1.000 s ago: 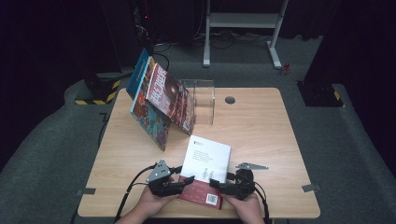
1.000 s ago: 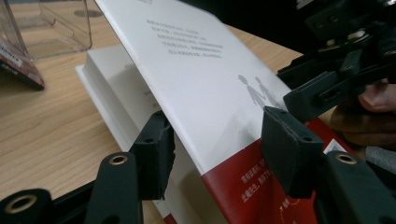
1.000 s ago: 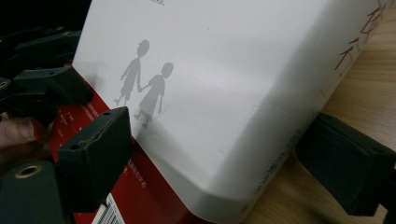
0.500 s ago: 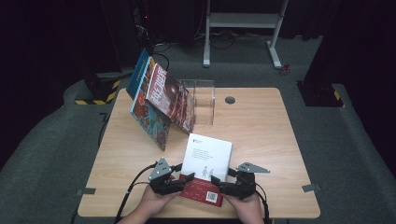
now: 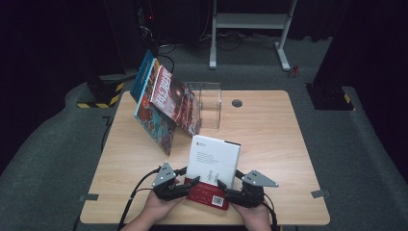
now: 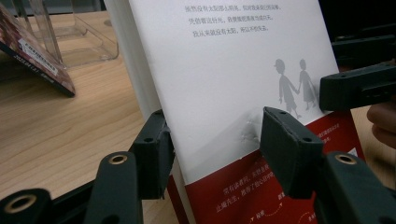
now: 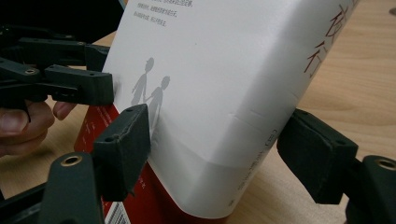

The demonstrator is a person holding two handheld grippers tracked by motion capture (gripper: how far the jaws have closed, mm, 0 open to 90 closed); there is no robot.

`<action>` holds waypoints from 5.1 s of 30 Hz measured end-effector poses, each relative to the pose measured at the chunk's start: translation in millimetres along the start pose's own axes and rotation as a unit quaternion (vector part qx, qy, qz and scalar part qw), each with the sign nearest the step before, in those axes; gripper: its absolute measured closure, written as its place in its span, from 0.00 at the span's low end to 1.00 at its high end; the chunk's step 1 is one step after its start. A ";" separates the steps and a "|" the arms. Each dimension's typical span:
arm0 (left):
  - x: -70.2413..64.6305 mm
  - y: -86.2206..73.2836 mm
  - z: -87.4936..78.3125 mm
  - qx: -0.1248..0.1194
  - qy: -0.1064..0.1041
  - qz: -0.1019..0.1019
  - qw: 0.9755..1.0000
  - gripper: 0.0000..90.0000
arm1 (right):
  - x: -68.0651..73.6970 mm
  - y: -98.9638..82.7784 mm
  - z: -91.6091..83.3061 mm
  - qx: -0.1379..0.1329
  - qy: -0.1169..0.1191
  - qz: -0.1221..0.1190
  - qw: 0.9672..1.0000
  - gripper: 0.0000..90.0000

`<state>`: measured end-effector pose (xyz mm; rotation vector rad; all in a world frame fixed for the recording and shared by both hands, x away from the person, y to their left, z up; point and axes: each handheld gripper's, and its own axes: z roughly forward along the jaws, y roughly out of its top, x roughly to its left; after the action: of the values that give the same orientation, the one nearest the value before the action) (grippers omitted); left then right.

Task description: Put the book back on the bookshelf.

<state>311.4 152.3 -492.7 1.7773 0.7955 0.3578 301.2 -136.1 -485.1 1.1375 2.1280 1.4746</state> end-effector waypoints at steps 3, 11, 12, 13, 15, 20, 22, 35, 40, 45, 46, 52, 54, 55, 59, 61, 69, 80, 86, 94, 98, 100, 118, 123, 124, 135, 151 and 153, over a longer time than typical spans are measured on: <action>-1.7 1.3 -0.2 -0.003 0.006 0.006 1.000 0.50 | 2.2 0.7 -2.5 -0.012 -0.007 -0.014 1.000 0.32; -6.3 4.0 0.2 -0.011 0.025 0.027 0.999 0.51 | 7.9 1.3 -8.8 -0.043 -0.029 -0.049 0.997 0.37; -7.2 4.2 0.3 -0.013 0.030 0.030 0.999 0.52 | 8.3 1.4 -9.4 -0.047 -0.030 -0.055 0.997 0.38; -7.6 4.2 0.2 -0.013 0.034 0.033 0.999 0.52 | 10.4 1.6 -10.3 -0.052 -0.036 -0.066 0.996 0.39; -7.7 3.8 0.6 -0.014 0.042 0.040 0.998 0.52 | 12.5 1.8 -11.9 -0.062 -0.040 -0.077 0.994 0.43; -6.2 0.9 2.6 -0.004 0.048 0.044 0.998 0.53 | 15.5 0.8 -15.0 -0.077 -0.049 -0.102 0.991 0.49; -5.6 -0.4 2.6 -0.004 0.048 0.049 0.998 0.52 | 17.9 -0.2 -15.0 -0.077 -0.057 -0.127 0.987 0.49; -6.3 -2.2 0.8 0.003 0.049 0.047 0.998 0.53 | 13.4 -4.4 -16.3 -0.089 -0.035 -0.110 0.989 0.49; -4.5 -4.2 1.6 0.014 0.052 0.046 0.998 0.52 | 12.4 -5.0 -16.2 -0.093 -0.031 -0.104 0.990 0.49; -2.8 -4.1 1.2 0.014 0.055 0.043 0.997 0.49 | 12.0 -5.3 -16.4 -0.094 -0.028 -0.104 0.990 0.49; -2.5 -4.0 1.2 0.015 0.053 0.036 0.998 0.48 | 11.8 -5.3 -16.5 -0.093 -0.028 -0.103 0.990 0.49; 0.2 -3.5 1.2 0.020 0.052 0.027 0.998 0.44 | 9.4 -5.5 -15.9 -0.095 -0.019 -0.094 0.991 0.48; 0.5 -3.6 1.4 0.021 0.052 0.027 0.998 0.43 | 9.0 -5.6 -14.1 -0.085 -0.016 -0.090 0.992 0.43; 0.9 -3.7 1.7 0.022 0.053 0.027 0.998 0.43 | 8.7 -6.0 -12.5 -0.079 -0.014 -0.089 0.993 0.41; 2.4 -4.9 3.0 0.029 0.054 0.025 0.998 0.41 | 7.9 -6.1 -4.1 -0.062 -0.002 -0.081 0.995 0.33; 3.1 -5.4 3.1 0.031 0.056 0.027 0.998 0.41 | 8.4 -5.5 -1.0 -0.060 -0.001 -0.079 0.995 0.33; 4.3 -7.9 4.4 0.039 0.055 0.022 0.997 0.41 | 8.8 -2.8 5.7 -0.062 0.003 -0.081 0.995 0.35; 6.0 -8.7 5.4 0.046 0.058 0.021 0.997 0.42 | 8.6 -2.6 3.5 -0.059 0.004 -0.096 0.994 0.43; 9.3 -8.6 5.4 0.047 0.066 0.019 0.997 0.42 | 13.9 -4.1 1.2 -0.057 0.027 -0.115 0.991 0.58; 14.6 -8.3 3.4 0.050 0.073 0.012 0.996 0.42 | 17.2 -4.3 1.6 -0.058 -0.004 -0.119 0.991 0.58; 18.3 -9.4 3.8 0.056 0.083 0.011 0.995 0.42 | 13.0 -5.1 -1.4 -0.064 -0.045 -0.101 0.992 0.58; 20.1 -10.5 4.8 0.062 0.089 0.010 0.994 0.42 | 10.8 -5.9 -3.1 -0.067 -0.066 -0.088 0.992 0.59; 62.1 -26.4 -28.4 0.148 0.145 0.020 0.978 0.43 | 0.2 -6.4 -2.8 -0.052 -0.057 -0.029 0.997 0.45; 77.4 -37.4 -39.7 0.145 0.172 0.004 0.974 0.41 | 2.0 -5.0 -2.9 -0.043 -0.069 -0.026 0.996 0.47; 80.6 -37.6 -39.6 0.144 0.175 -0.005 0.974 0.40 | 3.2 -4.9 -2.9 -0.044 -0.070 -0.036 0.996 0.49; 83.0 -37.5 -33.1 0.169 0.164 -0.015 0.972 0.32 | 9.2 2.3 1.7 -0.070 -0.078 -0.052 0.993 0.41; 83.3 -37.4 -33.1 0.170 0.160 -0.013 0.972 0.31 | 18.6 21.0 6.1 -0.065 -0.089 -0.069 0.992 0.44; 83.3 -37.4 -33.0 0.170 0.160 -0.013 0.972 0.31 | 17.9 21.5 5.0 -0.065 -0.088 -0.064 0.992 0.48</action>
<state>339.8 238.3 -527.5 2.0540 1.1646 0.5239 302.2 -116.1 -464.9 1.0230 1.9198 1.3799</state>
